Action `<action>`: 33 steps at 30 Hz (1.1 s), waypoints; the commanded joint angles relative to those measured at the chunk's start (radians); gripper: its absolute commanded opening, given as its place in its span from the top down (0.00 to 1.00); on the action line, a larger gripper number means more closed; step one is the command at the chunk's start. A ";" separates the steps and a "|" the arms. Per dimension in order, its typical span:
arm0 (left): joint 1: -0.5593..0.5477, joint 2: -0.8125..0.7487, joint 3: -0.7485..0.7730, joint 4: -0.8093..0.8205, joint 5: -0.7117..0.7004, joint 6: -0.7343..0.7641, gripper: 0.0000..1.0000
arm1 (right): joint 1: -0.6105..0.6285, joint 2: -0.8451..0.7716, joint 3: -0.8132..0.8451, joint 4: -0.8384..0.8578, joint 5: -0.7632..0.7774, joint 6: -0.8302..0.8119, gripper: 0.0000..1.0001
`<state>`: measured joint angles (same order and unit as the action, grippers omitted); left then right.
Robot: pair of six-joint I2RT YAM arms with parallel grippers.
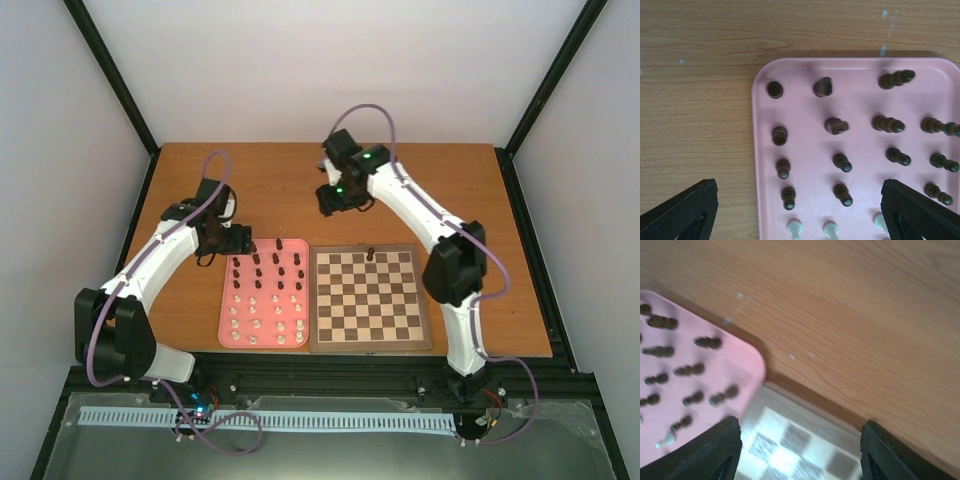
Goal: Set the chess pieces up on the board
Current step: Pick up the chess piece from the storage box.
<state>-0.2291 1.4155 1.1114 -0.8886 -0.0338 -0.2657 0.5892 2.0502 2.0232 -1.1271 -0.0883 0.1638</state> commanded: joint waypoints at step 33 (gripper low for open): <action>0.211 -0.105 -0.095 0.010 0.075 -0.095 0.00 | 0.251 0.387 0.194 -0.101 -0.054 -0.056 0.51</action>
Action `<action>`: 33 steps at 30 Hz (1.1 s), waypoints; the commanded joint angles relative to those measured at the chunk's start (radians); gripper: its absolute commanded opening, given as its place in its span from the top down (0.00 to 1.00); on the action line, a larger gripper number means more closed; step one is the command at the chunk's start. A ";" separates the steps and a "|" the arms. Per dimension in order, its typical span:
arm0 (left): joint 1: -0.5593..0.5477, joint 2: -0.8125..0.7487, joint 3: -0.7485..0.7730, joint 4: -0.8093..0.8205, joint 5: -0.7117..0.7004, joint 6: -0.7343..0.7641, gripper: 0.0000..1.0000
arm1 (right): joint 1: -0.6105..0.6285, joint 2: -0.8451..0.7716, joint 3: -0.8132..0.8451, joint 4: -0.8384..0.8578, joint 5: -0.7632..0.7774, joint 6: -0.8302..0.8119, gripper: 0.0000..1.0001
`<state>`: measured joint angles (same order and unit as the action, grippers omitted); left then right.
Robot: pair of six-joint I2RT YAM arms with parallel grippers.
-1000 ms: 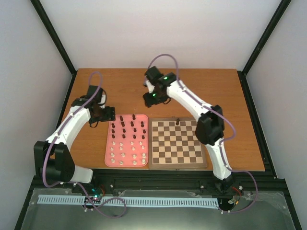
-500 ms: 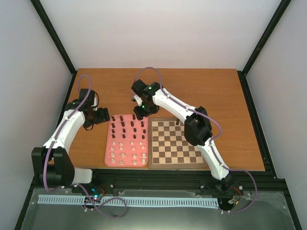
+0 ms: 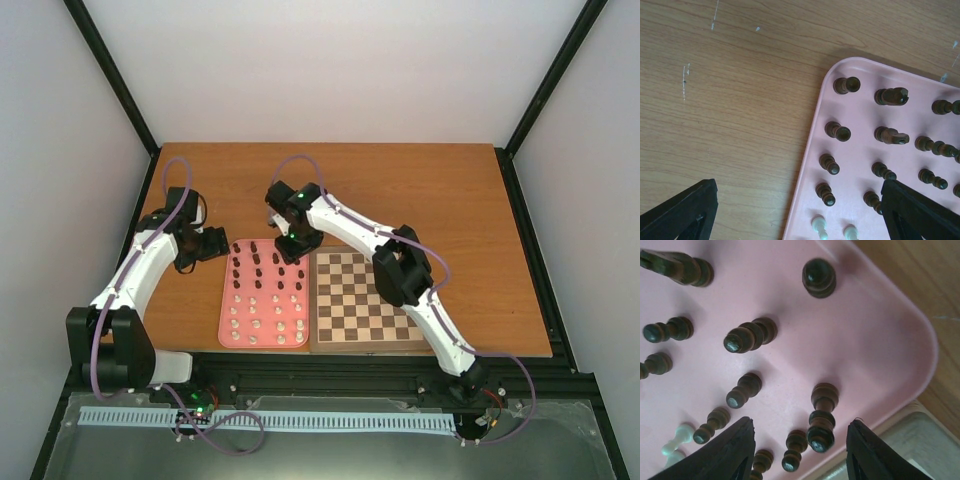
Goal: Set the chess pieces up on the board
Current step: Pick up the chess piece from the storage box.
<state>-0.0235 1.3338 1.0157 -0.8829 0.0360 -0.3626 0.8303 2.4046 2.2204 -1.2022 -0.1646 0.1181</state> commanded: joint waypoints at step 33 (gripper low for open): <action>0.006 -0.008 0.007 0.018 0.030 0.019 0.00 | 0.006 0.084 0.055 0.003 0.071 -0.002 0.90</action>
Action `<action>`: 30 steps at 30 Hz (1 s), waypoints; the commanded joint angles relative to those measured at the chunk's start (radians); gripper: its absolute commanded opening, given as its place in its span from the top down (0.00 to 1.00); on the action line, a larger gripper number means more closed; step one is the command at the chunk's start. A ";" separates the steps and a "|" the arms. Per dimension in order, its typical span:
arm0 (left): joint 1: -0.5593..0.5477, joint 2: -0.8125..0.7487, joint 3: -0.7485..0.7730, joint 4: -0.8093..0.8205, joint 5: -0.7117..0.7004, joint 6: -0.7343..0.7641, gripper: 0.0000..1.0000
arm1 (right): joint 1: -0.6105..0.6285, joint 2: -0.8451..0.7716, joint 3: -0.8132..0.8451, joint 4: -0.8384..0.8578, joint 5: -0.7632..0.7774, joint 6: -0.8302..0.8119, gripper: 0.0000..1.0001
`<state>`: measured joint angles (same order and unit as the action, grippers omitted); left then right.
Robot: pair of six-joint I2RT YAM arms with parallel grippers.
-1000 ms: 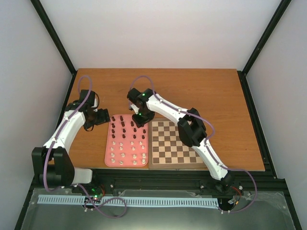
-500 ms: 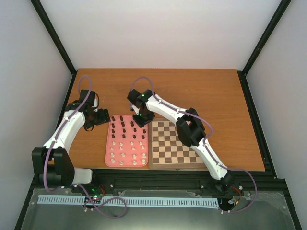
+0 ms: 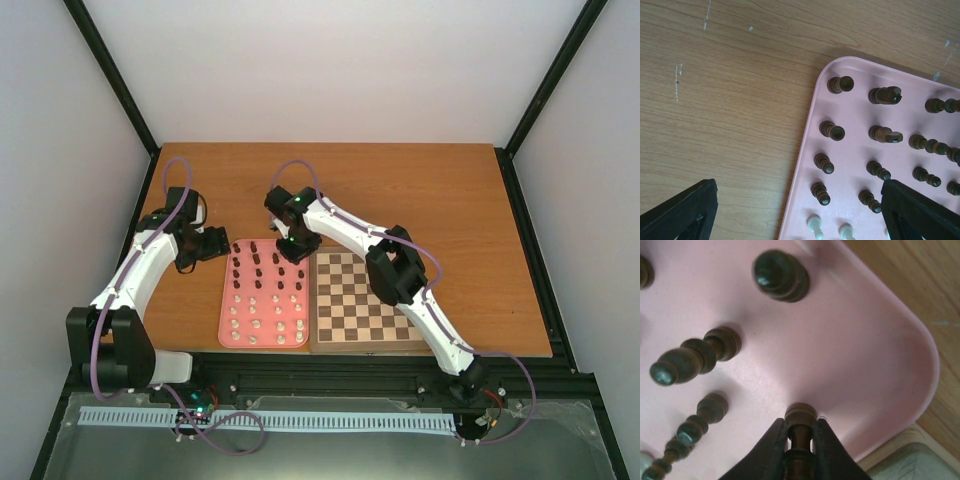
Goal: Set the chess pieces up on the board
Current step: Pick up the chess piece from the storage box, then place the chess piece on the chessboard.
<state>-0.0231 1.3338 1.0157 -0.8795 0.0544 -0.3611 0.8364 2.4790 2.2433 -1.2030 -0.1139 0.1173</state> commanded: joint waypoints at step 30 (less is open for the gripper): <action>0.006 0.000 0.002 0.019 0.044 0.012 0.00 | -0.204 -0.416 -0.447 0.045 0.113 -0.058 0.97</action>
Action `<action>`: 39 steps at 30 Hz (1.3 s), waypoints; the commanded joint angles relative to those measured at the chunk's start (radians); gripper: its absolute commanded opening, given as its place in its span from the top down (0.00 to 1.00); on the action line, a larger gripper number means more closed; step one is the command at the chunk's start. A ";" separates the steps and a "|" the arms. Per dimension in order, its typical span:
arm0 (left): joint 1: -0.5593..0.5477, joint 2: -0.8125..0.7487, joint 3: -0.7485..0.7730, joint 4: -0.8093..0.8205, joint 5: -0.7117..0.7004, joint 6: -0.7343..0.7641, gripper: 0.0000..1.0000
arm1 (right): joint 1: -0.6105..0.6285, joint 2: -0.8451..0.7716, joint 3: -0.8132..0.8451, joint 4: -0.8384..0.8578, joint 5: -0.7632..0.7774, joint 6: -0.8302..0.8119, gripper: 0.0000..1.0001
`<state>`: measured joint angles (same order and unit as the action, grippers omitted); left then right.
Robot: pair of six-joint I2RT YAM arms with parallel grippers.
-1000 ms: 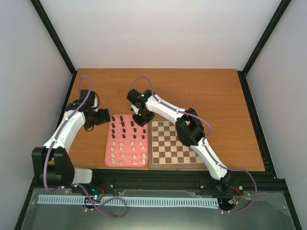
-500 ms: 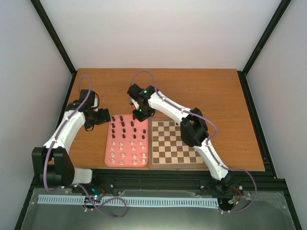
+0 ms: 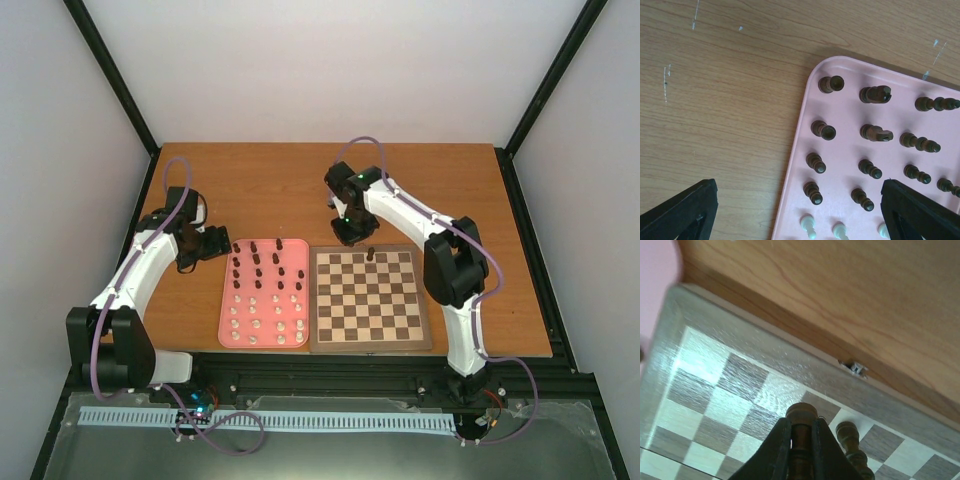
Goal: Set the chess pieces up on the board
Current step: Place the chess piece on the chessboard.
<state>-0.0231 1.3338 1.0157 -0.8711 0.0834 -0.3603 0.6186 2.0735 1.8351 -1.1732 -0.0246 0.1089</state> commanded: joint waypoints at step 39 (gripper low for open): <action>0.005 0.039 0.020 0.012 0.020 0.013 0.00 | -0.007 0.000 -0.185 0.068 0.057 -0.042 0.93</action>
<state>-0.0231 1.3708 1.0161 -0.8688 0.0933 -0.3607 0.6155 2.0785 1.6573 -1.1107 0.0181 0.0677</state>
